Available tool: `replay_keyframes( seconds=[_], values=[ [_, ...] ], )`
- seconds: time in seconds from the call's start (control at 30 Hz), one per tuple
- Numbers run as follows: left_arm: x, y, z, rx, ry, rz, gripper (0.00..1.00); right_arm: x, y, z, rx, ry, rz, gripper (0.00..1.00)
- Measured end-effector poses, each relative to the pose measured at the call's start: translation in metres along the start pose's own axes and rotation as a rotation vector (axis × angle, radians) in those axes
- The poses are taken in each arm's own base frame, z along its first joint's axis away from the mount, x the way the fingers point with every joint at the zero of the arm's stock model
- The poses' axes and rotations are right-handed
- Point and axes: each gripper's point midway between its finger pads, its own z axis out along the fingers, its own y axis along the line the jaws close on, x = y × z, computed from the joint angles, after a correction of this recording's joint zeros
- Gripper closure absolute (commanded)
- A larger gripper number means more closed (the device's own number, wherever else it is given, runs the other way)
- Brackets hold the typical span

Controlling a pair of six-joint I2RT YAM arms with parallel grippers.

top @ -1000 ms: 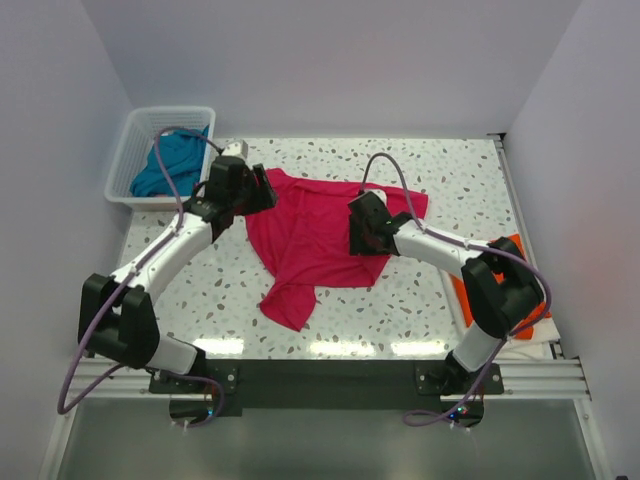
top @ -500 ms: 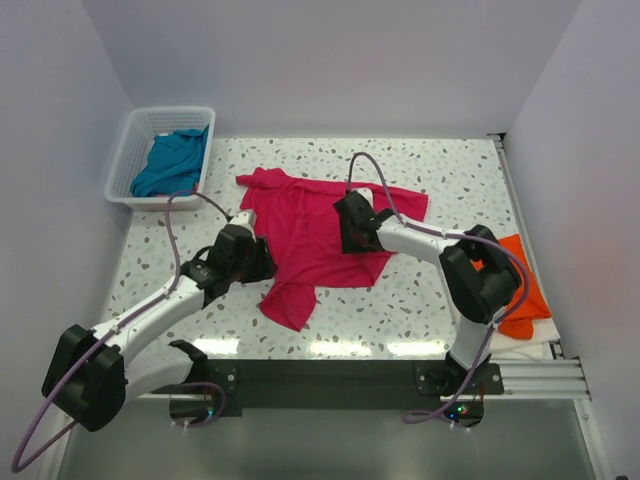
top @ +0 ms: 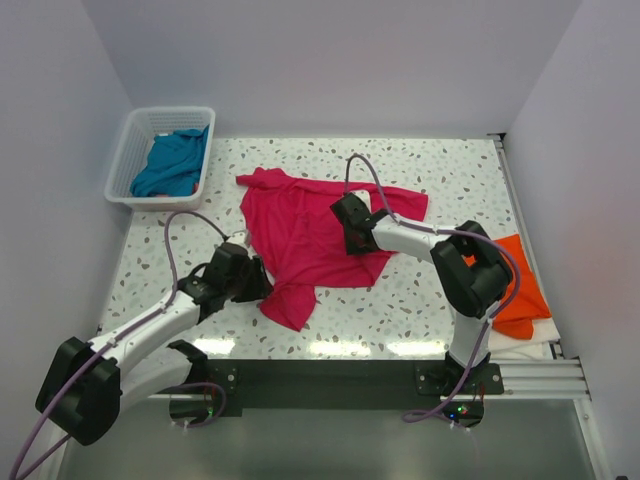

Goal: Fold and stack the t-shirts
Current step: Flatten the tshirt out

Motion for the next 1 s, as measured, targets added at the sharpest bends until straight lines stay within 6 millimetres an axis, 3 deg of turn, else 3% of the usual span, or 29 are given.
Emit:
replay_keyframes(
  seconds=[0.23, 0.37, 0.47, 0.67, 0.77, 1.0],
  values=[
    [0.013, -0.003, 0.000, 0.039, 0.040, 0.001, 0.41, -0.001, -0.006, 0.000, 0.030, -0.008, 0.002, 1.00],
    [0.017, -0.007, -0.002, 0.076, 0.040, 0.002, 0.41, -0.005, -0.012, -0.007, 0.048, -0.019, 0.008, 1.00],
    [0.017, -0.010, -0.002, 0.096, 0.038, 0.002, 0.41, -0.017, -0.021, -0.026, 0.044, -0.058, 0.037, 1.00],
    [0.014, -0.013, -0.002, 0.107, 0.029, -0.006, 0.43, -0.046, -0.063, -0.086, 0.053, -0.203, 0.140, 1.00],
    [0.013, -0.011, -0.001, 0.089, 0.030, -0.017, 0.46, -0.046, -0.089, -0.105, 0.075, -0.242, 0.193, 1.00],
    [-0.026, -0.011, 0.008, -0.025, -0.041, -0.059, 0.45, -0.044, -0.151, -0.111, 0.177, -0.236, 0.309, 1.00]
  ],
)
